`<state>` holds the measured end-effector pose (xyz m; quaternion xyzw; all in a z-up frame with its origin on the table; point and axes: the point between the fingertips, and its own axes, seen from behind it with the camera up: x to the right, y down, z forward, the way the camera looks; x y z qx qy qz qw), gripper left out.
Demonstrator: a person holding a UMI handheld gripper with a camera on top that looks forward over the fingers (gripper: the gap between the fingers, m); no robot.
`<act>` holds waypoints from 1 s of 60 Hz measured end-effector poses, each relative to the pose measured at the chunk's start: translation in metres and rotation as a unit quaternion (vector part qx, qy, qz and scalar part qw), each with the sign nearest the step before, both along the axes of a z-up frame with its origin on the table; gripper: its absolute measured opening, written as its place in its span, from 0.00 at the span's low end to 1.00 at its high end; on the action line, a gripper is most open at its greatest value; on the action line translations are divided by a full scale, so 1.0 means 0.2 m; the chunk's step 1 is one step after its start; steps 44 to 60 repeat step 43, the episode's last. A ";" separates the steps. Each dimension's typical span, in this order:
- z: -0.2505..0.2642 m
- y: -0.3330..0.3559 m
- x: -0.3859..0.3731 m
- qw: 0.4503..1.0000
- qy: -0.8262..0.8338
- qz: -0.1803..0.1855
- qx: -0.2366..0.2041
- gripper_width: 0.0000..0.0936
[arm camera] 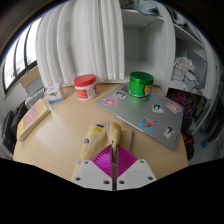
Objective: Fold towel
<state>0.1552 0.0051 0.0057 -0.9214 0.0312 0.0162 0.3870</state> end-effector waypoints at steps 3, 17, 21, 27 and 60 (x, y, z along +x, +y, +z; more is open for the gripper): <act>-0.07 -0.02 0.02 1.000 -0.003 0.004 -0.015 0.04; -0.03 -0.05 0.04 0.999 0.030 -0.013 -0.022 0.56; 0.06 -0.08 0.03 0.999 0.042 -0.017 -0.010 0.90; 0.19 -0.18 0.03 0.998 0.054 -0.034 0.000 0.89; 0.47 -0.57 0.05 0.990 0.077 -0.119 0.005 0.89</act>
